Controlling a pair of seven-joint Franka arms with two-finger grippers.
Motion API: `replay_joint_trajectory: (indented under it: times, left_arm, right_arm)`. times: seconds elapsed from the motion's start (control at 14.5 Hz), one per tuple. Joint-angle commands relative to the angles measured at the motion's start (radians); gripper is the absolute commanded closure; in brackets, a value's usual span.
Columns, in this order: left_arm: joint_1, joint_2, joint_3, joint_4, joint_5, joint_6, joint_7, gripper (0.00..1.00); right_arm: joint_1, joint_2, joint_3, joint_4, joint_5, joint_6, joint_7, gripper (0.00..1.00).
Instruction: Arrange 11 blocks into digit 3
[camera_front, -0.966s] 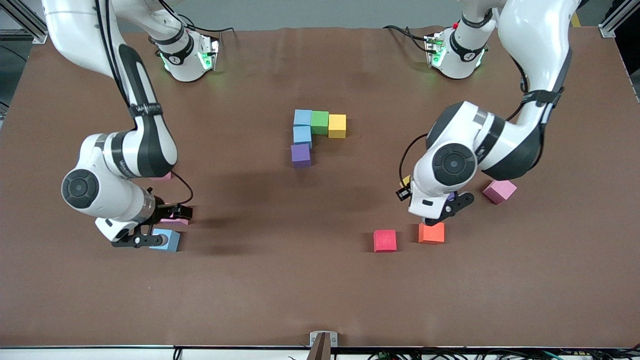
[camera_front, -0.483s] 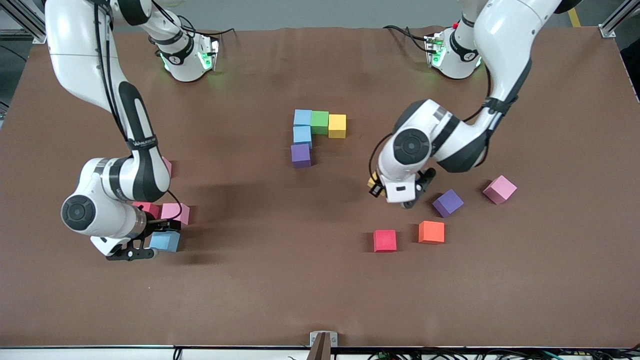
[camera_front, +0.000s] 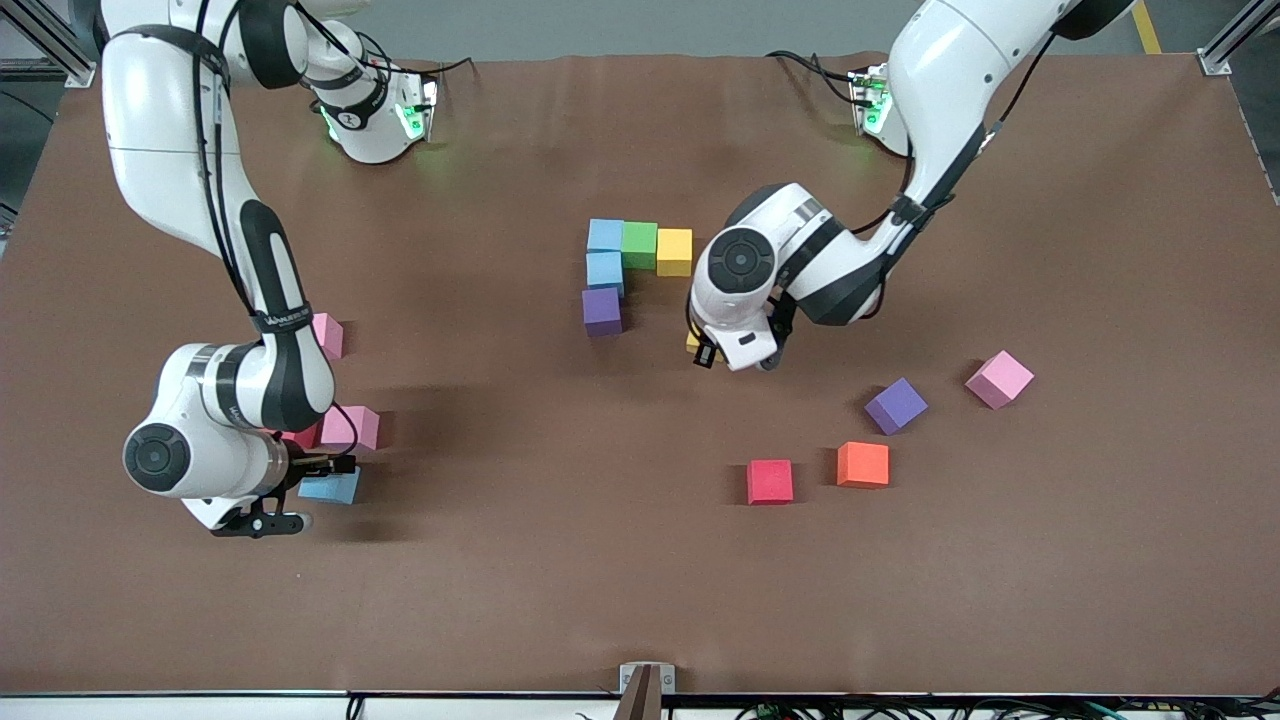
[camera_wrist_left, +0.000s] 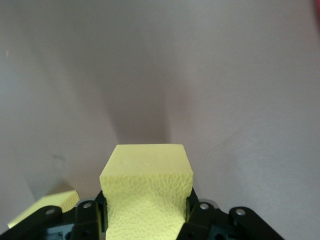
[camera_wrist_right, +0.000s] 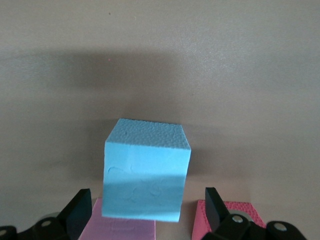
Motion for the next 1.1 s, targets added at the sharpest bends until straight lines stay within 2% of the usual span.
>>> replay_joint_trajectory:
  times: [0.0, 0.21, 0.48, 0.55, 0.83, 0.9, 1.03]
  left_arm:
    - [-0.036, 0.004, 0.002, -0.015, 0.019, 0.055, -0.197, 0.69]
    - [-0.069, 0.005, 0.002, -0.053, 0.071, 0.144, -0.391, 0.69]
    - [-0.104, 0.005, 0.005, -0.09, 0.112, 0.219, -0.596, 0.68]
    - [-0.107, 0.007, 0.005, -0.092, 0.144, 0.221, -0.634, 0.68]
    - [-0.145, 0.037, 0.005, -0.087, 0.279, 0.238, -0.759, 0.68]
    - [-0.149, 0.039, 0.005, -0.089, 0.31, 0.236, -0.777, 0.68]
    - [-0.165, 0.053, 0.005, -0.084, 0.333, 0.238, -0.787, 0.68]
  right_arm:
    - [-0.019, 0.044, 0.018, 0.062, 0.002, -0.011, 0.009, 0.0]
    - [-0.02, 0.059, 0.018, 0.07, 0.057, -0.008, 0.009, 0.01]
    - [-0.031, 0.064, 0.018, 0.076, 0.056, 0.012, 0.005, 0.14]
    - [-0.033, 0.066, 0.018, 0.076, 0.056, 0.012, 0.0, 0.19]
    - [-0.031, 0.064, 0.018, 0.076, 0.057, 0.01, -0.039, 0.59]
    - [-0.025, 0.061, 0.018, 0.076, 0.057, 0.01, -0.056, 0.66]
    - [-0.008, 0.041, 0.021, 0.076, 0.057, 0.006, -0.055, 0.68]
